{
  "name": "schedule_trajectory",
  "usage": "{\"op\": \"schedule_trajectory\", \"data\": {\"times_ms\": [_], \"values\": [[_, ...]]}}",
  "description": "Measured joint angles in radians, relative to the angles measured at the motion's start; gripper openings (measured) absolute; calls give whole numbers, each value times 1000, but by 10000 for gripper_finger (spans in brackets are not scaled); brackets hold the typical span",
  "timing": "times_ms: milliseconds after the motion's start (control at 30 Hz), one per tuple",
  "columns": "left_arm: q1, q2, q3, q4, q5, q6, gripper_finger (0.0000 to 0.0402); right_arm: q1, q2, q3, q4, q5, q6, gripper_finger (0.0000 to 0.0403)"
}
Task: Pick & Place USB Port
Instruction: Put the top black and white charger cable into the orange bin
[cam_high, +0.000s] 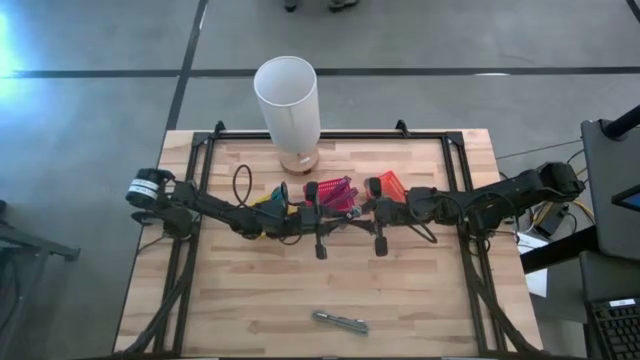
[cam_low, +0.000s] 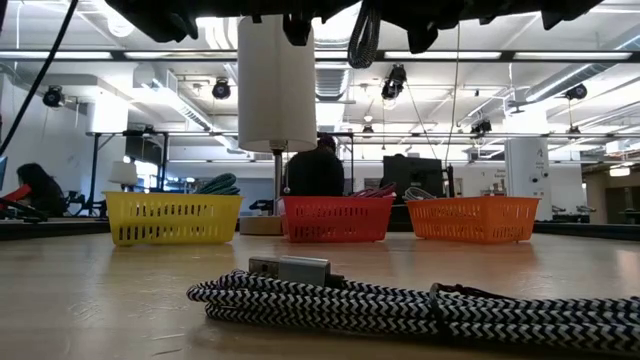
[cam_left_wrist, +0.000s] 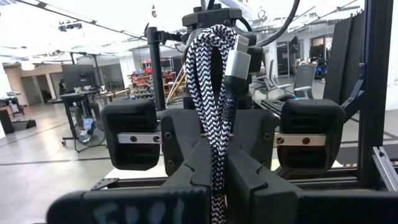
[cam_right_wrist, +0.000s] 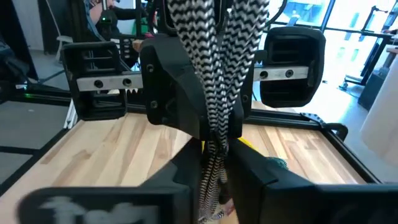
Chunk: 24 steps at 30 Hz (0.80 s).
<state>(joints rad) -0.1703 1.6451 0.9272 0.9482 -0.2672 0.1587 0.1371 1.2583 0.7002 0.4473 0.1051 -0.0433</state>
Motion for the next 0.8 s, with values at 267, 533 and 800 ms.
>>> {"op": "schedule_trajectory", "data": {"times_ms": [267, 533, 800], "values": [[-1, 0, 0, -10, -7, -7, 17, 0, 0, 0, -3, 0, -35, 19], [-1, 0, 0, -26, -33, 3, 47, -1, 0, 0, -6, 3, -37, 19], [0, 0, 0, -81, -156, 2, 112, 0, -45, -1, -115, 112, -38, 19]]}}
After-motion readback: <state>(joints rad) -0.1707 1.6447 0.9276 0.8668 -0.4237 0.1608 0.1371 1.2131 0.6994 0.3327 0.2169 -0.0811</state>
